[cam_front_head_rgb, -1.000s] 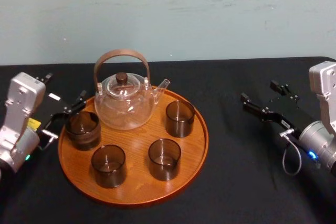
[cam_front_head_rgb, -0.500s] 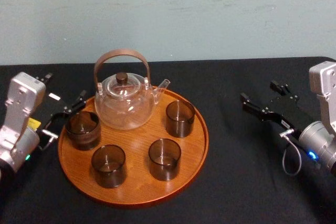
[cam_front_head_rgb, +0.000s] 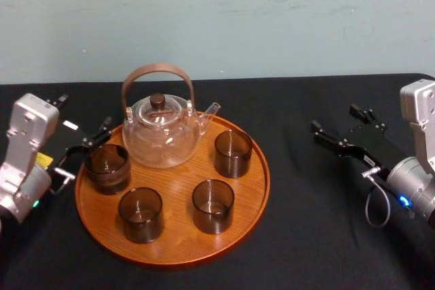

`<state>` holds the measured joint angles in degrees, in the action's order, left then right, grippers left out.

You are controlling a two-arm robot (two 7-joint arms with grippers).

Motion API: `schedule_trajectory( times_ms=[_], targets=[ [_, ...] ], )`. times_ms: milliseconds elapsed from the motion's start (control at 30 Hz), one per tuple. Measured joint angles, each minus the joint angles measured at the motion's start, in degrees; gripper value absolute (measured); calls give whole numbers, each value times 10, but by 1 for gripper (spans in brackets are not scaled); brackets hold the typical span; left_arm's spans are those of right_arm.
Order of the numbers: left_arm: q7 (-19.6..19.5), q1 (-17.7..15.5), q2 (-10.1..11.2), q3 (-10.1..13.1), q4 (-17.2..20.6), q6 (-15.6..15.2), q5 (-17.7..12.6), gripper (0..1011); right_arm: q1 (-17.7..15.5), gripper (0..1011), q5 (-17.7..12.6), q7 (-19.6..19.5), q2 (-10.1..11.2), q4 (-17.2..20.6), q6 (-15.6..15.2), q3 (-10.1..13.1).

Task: Pick up the glass from the table and place it on the tray.

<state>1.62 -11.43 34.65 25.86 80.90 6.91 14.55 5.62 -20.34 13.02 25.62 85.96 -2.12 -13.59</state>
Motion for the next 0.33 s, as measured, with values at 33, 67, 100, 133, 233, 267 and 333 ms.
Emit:
schedule_trajectory(
  times_ms=[33, 67, 100, 133, 233, 267, 333],
  targets=[
    [0, 0, 0, 0, 0, 0, 0, 1001, 0, 1002, 0, 0, 0, 0, 0, 0],
    [0, 0, 0, 0, 0, 0, 0, 1001, 0, 1002, 0, 0, 0, 0, 0, 0],
    [0, 0, 0, 0, 0, 0, 0, 1001, 0, 1002, 0, 0, 0, 0, 0, 0],
    [0, 0, 0, 0, 0, 0, 0, 1001, 0, 1002, 0, 0, 0, 0, 0, 0],
    [0, 0, 0, 0, 0, 0, 0, 1001, 0, 1003, 0, 0, 0, 0, 0, 0],
    [0, 0, 0, 0, 0, 0, 0, 1001, 0, 1002, 0, 0, 0, 0, 0, 0],
    [0, 0, 0, 0, 0, 0, 0, 1001, 0, 1003, 0, 0, 0, 0, 0, 0]
  ],
)
